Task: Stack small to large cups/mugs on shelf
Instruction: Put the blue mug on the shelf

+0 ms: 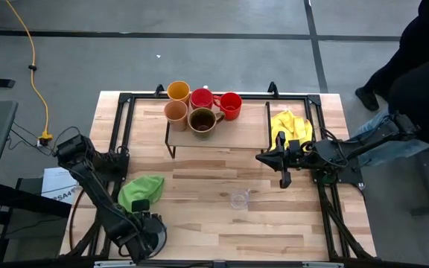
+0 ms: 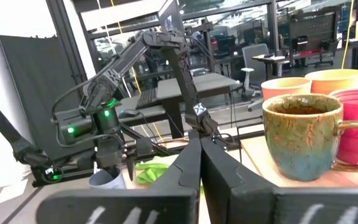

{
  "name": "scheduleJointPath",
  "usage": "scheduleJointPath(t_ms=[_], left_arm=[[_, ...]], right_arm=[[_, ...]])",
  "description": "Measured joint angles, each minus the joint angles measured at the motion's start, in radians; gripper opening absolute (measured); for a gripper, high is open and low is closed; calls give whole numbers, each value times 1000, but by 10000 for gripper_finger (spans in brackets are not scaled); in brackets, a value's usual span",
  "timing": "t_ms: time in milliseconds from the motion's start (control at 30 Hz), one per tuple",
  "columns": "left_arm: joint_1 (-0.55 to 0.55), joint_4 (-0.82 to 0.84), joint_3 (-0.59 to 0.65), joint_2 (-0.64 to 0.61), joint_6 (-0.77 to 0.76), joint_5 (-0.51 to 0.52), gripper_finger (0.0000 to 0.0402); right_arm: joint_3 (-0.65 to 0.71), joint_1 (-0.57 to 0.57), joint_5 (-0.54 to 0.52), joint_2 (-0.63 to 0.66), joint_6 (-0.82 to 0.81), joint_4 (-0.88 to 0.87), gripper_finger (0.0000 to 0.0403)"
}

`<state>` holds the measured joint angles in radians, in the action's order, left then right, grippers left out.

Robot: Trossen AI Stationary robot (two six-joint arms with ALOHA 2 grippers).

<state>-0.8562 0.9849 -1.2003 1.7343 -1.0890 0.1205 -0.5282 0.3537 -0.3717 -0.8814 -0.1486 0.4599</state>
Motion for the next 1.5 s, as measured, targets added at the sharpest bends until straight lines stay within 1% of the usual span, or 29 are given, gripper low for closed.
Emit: scheduleJointPath(t_ms=[167,233,300,433,467,600,667,767,833,967,1033,1133,1233,1300,1367,1500], left_arm=[[-1,-23,0,0,1,8,134],[-1,-18,0,0,0,8,120],[0,-19,0,0,0,11,94],[0,-6,-6,-4,9,44,18],[0,6,-12,-7,9,54,10],[13,83,-52,-29,29,74,14],[31,119,-77,-57,62,83,6],[75,161,-116,-120,131,113,8],[118,179,-151,-164,183,158,5],[224,163,-216,-265,325,286,5],[279,97,-230,-321,404,351,3],[359,-75,-215,-409,507,420,4],[434,-284,-149,-495,590,425,3],[472,-453,-63,-550,622,403,2],[506,-651,56,-608,643,354,3],[554,-1145,340,-686,624,257,2]], right_arm=[[0,0,0,0,0,-3,0],[0,0,0,0,0,-2,0],[0,0,0,0,0,-3,0],[0,0,0,0,0,-3,0],[0,0,0,0,0,-3,0],[0,0,0,0,0,-3,0],[0,0,-1,0,0,-4,0],[0,0,-2,0,0,-5,0],[0,-1,-2,0,0,-5,0],[0,-1,-2,0,0,-6,0],[0,-1,-2,0,0,-7,0],[0,-1,-2,0,0,-7,0],[0,-1,-2,0,0,-7,0],[0,-1,-2,0,0,-7,0],[0,-1,-2,0,0,-8,0],[0,-1,-1,0,0,-6,0]])
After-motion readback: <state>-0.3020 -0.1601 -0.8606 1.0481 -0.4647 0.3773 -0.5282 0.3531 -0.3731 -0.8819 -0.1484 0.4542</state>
